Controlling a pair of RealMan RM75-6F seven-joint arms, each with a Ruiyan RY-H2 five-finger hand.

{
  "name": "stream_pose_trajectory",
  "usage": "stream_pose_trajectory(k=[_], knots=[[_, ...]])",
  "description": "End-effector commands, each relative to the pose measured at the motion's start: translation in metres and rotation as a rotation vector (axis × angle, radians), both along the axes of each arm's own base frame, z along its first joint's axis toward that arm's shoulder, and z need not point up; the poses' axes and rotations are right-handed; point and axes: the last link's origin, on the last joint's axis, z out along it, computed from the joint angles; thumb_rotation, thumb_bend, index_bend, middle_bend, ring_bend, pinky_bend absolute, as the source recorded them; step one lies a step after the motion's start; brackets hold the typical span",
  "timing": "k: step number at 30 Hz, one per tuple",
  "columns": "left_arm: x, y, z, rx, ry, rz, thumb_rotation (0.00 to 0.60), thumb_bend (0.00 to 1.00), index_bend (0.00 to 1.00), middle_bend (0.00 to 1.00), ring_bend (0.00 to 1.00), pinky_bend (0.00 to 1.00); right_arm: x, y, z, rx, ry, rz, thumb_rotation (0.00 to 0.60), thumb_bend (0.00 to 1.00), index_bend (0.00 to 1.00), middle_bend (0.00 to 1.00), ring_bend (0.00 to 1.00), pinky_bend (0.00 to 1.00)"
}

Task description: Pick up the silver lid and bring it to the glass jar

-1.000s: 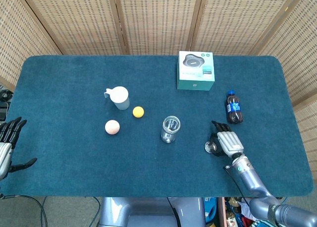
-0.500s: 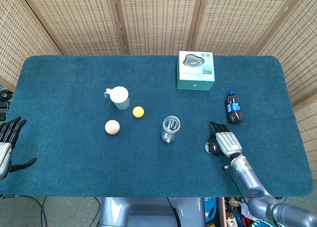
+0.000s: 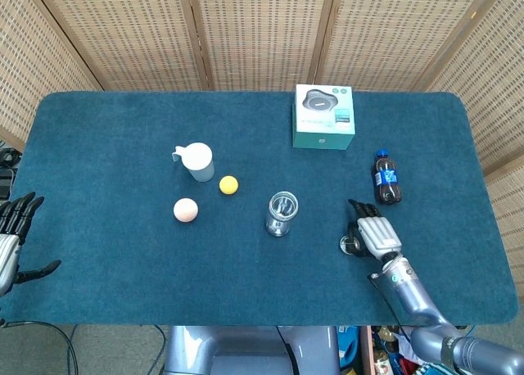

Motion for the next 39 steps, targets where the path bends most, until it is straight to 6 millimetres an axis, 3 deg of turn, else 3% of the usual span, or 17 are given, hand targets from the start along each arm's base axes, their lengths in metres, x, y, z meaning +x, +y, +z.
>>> stream_pose_trajectory(k=[1,8,15,25,29,31,39], knots=[[0.000,0.000,0.000,0.000,-0.002,0.001,0.600,0.12,0.00,0.00,0.00,0.00,0.002,0.004,0.012,-0.019,-0.015,0.016,0.600,0.57,0.66,0.00,0.00,0.00],[0.000,0.000,0.001,-0.002,-0.006,-0.002,0.600,0.12,0.00,0.00,0.00,0.00,0.012,0.015,0.058,-0.085,-0.036,0.073,0.600,0.59,0.67,0.00,0.00,0.00],[0.001,-0.002,0.002,0.004,-0.008,-0.005,0.600,0.12,0.00,0.00,0.00,0.00,0.040,0.022,0.112,-0.146,-0.007,0.166,0.600,0.59,0.67,0.00,0.00,0.00],[0.000,-0.001,0.003,0.011,-0.008,0.001,0.600,0.12,0.00,0.00,0.00,0.00,0.101,-0.001,0.166,-0.242,0.052,0.253,0.600,0.59,0.67,0.00,0.00,0.00],[-0.001,0.000,0.004,0.014,-0.006,0.007,0.600,0.12,0.00,0.00,0.00,0.00,0.135,-0.013,0.174,-0.246,0.020,0.255,0.600,0.59,0.67,0.00,0.00,0.00],[-0.001,0.000,0.003,0.013,-0.002,0.008,0.600,0.12,0.00,0.00,0.00,0.00,0.168,-0.025,0.166,-0.211,-0.045,0.278,0.600,0.59,0.67,0.00,0.00,0.00],[-0.001,0.002,0.002,0.031,0.015,0.014,0.600,0.12,0.00,0.00,0.00,0.00,0.208,-0.040,0.125,-0.147,-0.074,0.246,0.600,0.59,0.67,0.00,0.00,0.00]])
